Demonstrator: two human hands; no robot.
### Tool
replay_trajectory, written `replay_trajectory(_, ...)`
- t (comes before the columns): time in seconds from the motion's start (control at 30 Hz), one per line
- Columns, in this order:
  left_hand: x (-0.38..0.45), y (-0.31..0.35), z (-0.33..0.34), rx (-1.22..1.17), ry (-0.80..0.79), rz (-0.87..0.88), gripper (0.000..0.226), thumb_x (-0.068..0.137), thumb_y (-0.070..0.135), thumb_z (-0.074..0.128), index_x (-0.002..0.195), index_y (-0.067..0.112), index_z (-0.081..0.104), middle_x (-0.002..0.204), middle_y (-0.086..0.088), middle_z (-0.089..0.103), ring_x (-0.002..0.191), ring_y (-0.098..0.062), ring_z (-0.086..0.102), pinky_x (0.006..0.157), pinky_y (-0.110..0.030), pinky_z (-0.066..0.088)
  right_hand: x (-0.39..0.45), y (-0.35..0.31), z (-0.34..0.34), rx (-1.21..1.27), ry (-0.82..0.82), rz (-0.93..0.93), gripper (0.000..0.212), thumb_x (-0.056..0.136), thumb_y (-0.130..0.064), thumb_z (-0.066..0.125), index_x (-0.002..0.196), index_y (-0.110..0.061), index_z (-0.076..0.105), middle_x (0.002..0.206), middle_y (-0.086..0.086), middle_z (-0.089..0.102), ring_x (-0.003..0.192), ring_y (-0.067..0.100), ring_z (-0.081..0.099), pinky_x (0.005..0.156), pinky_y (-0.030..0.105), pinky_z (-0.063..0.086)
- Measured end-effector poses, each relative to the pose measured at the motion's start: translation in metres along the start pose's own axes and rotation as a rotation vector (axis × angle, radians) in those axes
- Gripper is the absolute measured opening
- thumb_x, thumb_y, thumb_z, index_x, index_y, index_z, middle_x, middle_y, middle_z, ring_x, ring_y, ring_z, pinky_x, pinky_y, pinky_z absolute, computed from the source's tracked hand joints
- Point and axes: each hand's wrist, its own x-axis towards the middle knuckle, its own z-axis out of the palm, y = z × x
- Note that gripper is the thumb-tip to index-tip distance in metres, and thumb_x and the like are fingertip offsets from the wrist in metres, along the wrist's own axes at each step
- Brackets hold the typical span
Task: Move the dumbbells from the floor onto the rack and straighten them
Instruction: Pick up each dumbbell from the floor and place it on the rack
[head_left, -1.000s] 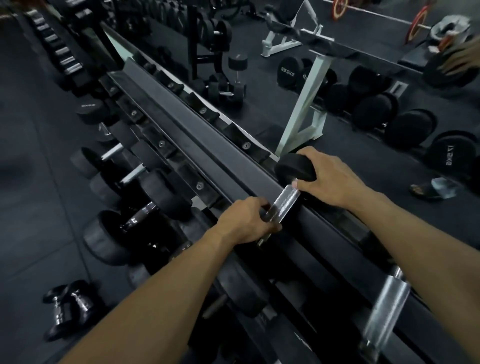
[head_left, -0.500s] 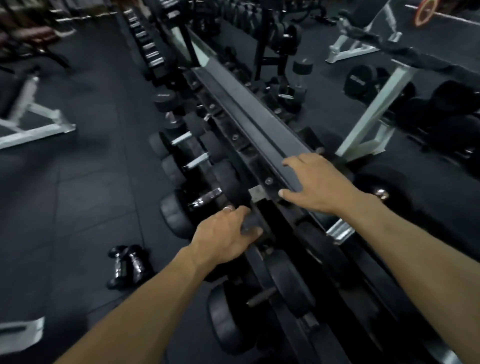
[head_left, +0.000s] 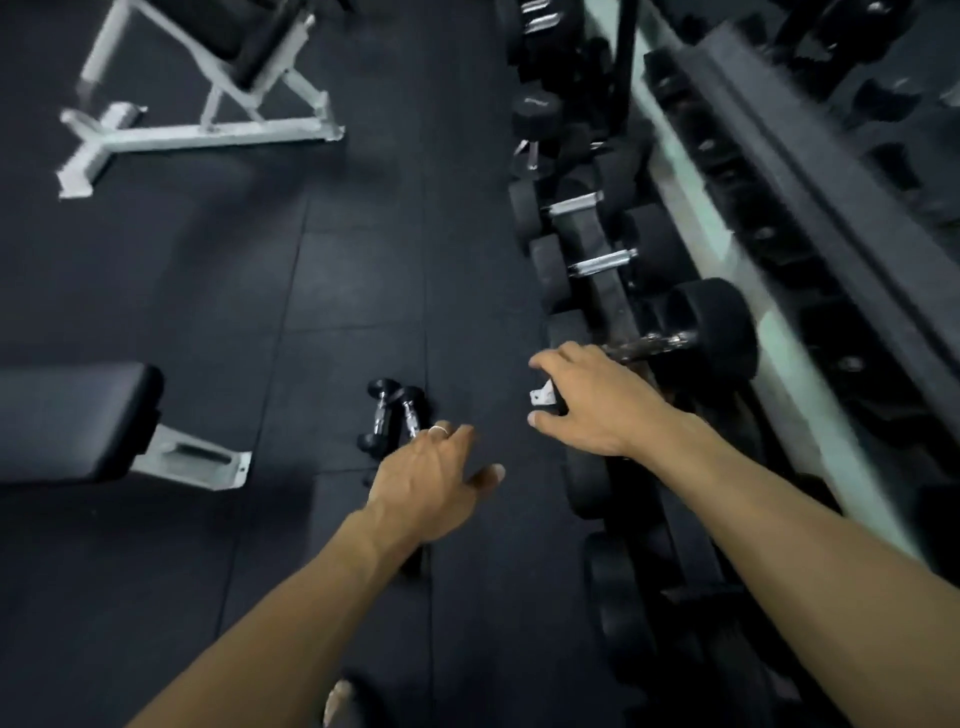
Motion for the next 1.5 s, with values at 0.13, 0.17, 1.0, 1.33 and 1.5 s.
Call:
replay_trajectory(0.13,0.006,-0.087,0.022,-0.095,-0.032,-0.078,0.054,0.091,0.060,0.044,0.132,0.025,0.047,0.123,0.002,0.053,0.114,-0.022,0.055,0.086,-0.040,0.050,0.055,-0.052,0.055,0.009,-0.104,0.020,0.066,0.089,-0.048,0.060,0.145,-0.023,0.034,0.140,0.002,0.044,0.129,0.024,0.042,0.100,0.042,0.044)
replay_trajectory(0.17,0.007,-0.111,0.030,-0.122,-0.040,-0.096,0.054,0.090,0.060,0.044,0.131,0.026,0.048,0.123,0.002,0.053,0.114,-0.021,0.055,0.086,-0.041,0.050,0.069,-0.066,0.072,0.010,-0.136,0.027,0.066,0.089,-0.048,0.060,0.145,-0.023,0.034,0.140,0.003,0.044,0.129,0.024,0.042,0.100,0.042,0.044)
replay_trajectory(1.0,0.162,-0.346,0.443,-0.591,-0.233,-0.553,0.060,0.093,0.051,0.051,0.140,0.018,0.035,0.136,-0.008,0.044,0.124,-0.026,0.046,0.094,-0.041,0.046,0.331,-0.056,0.522,-0.067,-0.620,-0.083,0.075,0.085,-0.043,0.071,0.147,-0.025,0.031,0.137,0.002,0.045,0.121,0.024,0.051,0.096,0.039,0.046)
replay_trajectory(1.33,0.207,-0.351,0.510,-0.720,-0.233,-0.678,0.048,0.094,0.034,0.057,0.130,0.010,0.038,0.122,-0.017,0.053,0.114,-0.034,0.053,0.088,-0.034,0.039,0.355,-0.027,0.616,0.146,-0.469,-0.110,0.048,0.085,-0.033,0.072,0.127,-0.027,0.050,0.111,0.002,0.063,0.102,0.025,0.061,0.091,0.045,0.050)
replay_trajectory(1.5,0.212,-0.351,0.520,-0.811,-0.194,-0.723,0.042,0.091,0.026,0.062,0.127,0.016,0.044,0.114,-0.013,0.060,0.107,-0.030,0.057,0.088,-0.034,0.042,0.349,-0.010,0.617,0.206,-0.417,-0.143,0.033,0.089,-0.022,0.068,0.120,-0.025,0.058,0.104,-0.001,0.064,0.097,0.021,0.062,0.088,0.040,0.051)
